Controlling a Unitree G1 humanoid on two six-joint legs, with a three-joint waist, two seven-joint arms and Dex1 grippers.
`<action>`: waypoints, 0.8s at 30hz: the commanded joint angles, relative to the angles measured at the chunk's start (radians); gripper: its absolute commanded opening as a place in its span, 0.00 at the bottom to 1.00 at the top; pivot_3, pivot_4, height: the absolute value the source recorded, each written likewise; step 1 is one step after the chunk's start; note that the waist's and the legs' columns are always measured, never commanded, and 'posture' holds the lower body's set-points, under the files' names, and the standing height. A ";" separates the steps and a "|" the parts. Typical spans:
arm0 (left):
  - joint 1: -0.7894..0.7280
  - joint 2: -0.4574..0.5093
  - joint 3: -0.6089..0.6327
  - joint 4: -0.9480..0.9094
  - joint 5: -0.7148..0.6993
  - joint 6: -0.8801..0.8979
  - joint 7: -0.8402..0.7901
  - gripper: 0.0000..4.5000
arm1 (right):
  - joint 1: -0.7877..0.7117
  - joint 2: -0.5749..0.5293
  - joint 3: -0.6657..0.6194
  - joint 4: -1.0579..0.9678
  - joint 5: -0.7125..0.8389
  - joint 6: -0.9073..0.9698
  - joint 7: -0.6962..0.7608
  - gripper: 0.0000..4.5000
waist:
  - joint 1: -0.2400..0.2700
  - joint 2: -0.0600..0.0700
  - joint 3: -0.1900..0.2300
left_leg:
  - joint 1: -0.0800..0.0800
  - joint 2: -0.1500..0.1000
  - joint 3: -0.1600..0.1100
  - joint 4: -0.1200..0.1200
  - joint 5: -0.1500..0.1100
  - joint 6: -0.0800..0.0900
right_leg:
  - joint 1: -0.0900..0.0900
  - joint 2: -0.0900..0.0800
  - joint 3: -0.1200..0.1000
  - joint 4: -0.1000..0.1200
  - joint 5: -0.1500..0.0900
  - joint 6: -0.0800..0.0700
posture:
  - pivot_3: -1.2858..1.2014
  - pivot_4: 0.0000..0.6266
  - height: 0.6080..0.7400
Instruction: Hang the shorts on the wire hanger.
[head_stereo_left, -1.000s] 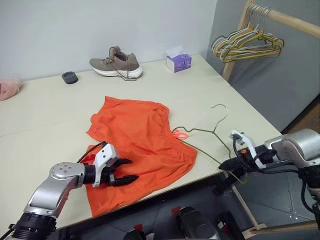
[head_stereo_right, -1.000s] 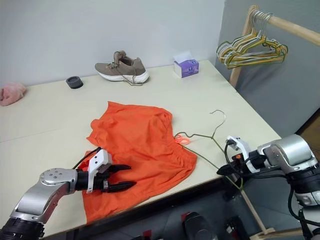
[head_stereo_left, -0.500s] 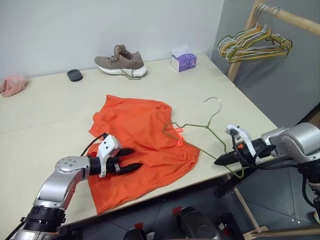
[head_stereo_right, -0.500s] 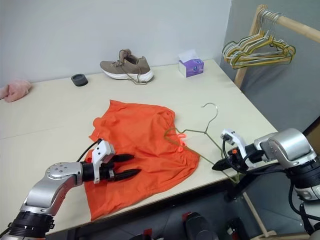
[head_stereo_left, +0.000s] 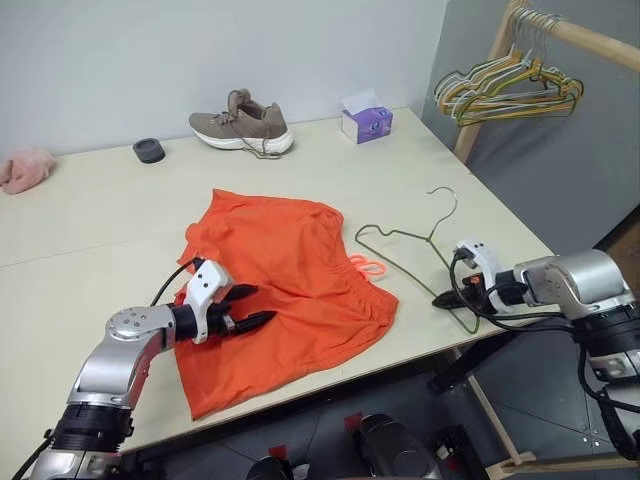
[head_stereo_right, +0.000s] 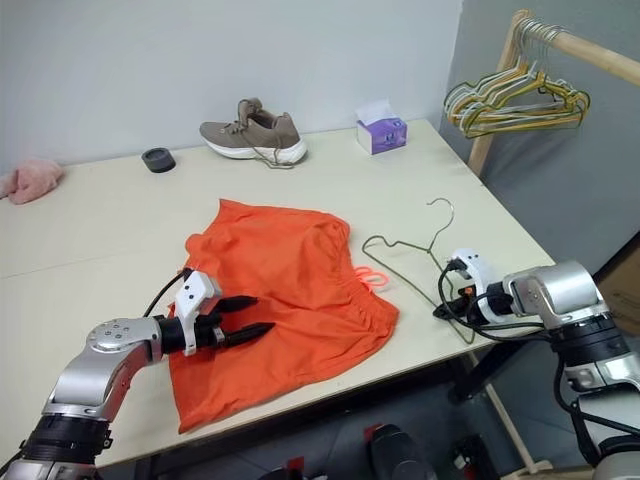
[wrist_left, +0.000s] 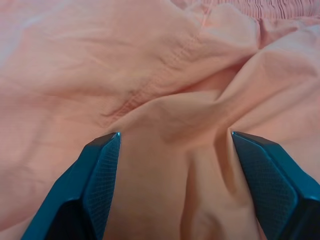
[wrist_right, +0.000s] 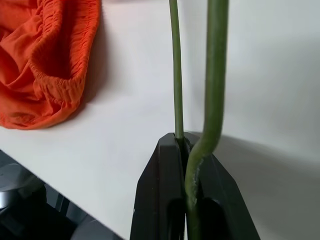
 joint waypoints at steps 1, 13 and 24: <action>0.001 0.007 0.015 -0.041 -0.005 -0.007 -0.003 0.83 | -0.034 0.027 0.009 -0.013 0.005 -0.011 0.019 0.00 | 0.001 0.000 0.000 | 0.000 0.000 0.000 0.000 0.000 0.000 | 0.000 0.000 0.000 0.000 0.000 0.000 | 0.42 0.11 1.00; 0.002 0.030 0.087 0.018 0.014 -0.033 0.052 0.83 | -0.062 0.071 -0.033 -0.266 0.129 0.024 0.086 0.00 | 0.005 0.000 0.000 | -0.001 0.000 -0.002 0.001 0.000 0.000 | 0.000 0.000 -0.002 0.001 0.000 0.000 | 0.42 0.10 1.00; -0.011 0.026 0.075 0.030 0.016 -0.042 0.045 0.83 | 0.026 0.036 0.006 -0.270 0.039 -0.042 0.001 0.00 | 0.008 0.000 -0.001 | -0.003 0.000 -0.002 0.005 0.000 0.000 | 0.000 0.000 -0.002 0.001 0.001 0.002 | 0.42 0.10 1.00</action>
